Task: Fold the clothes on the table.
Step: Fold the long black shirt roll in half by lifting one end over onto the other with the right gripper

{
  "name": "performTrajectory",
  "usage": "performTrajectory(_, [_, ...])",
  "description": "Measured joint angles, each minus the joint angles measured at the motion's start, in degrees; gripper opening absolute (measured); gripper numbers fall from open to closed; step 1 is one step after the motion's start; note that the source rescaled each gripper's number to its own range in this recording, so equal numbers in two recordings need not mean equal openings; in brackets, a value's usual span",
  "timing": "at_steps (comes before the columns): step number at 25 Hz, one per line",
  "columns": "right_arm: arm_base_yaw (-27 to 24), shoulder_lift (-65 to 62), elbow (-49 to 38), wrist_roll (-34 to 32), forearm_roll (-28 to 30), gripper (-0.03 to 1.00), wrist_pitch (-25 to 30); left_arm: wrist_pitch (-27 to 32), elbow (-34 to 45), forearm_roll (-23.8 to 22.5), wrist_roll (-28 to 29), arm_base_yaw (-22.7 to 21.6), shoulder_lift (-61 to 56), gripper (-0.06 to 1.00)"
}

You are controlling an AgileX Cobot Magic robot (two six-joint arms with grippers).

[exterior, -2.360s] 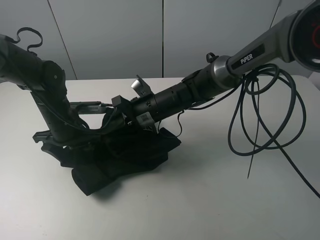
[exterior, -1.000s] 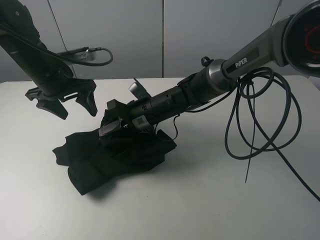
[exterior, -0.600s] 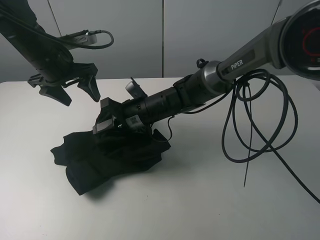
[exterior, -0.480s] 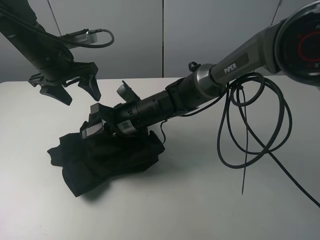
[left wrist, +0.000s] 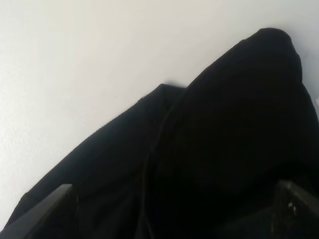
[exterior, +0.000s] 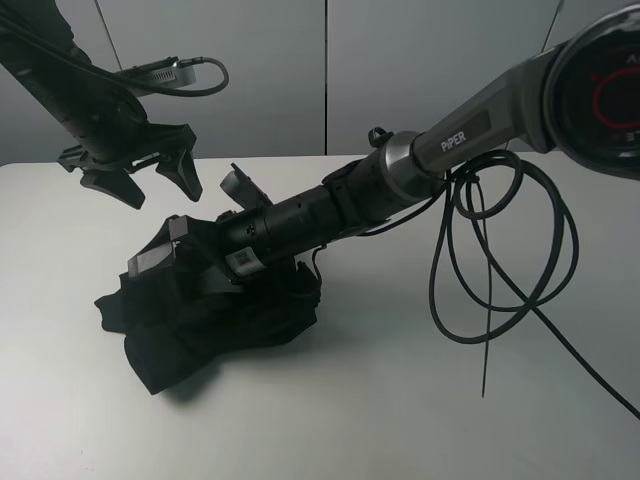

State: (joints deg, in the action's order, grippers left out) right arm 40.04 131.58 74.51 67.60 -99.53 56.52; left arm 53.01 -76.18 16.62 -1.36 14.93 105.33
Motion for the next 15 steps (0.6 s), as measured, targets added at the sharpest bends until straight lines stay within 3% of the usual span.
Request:
performTrajectory(5, [0.0,-4.3,0.0,0.9,3.9,1.00,2.9,0.0,0.0,0.0,-0.3,0.0,0.0,1.00])
performTrajectory(11, [-2.8,-12.5,0.0,-5.1,20.4,1.00,-2.8,-0.1,-0.1,0.0,-0.4,0.0,0.0,1.00])
performTrajectory(15, [-7.0,-16.1,0.0,-11.9,30.8,1.00,-3.9,-0.1,-0.1,0.0,-0.8,0.0,0.0,1.00])
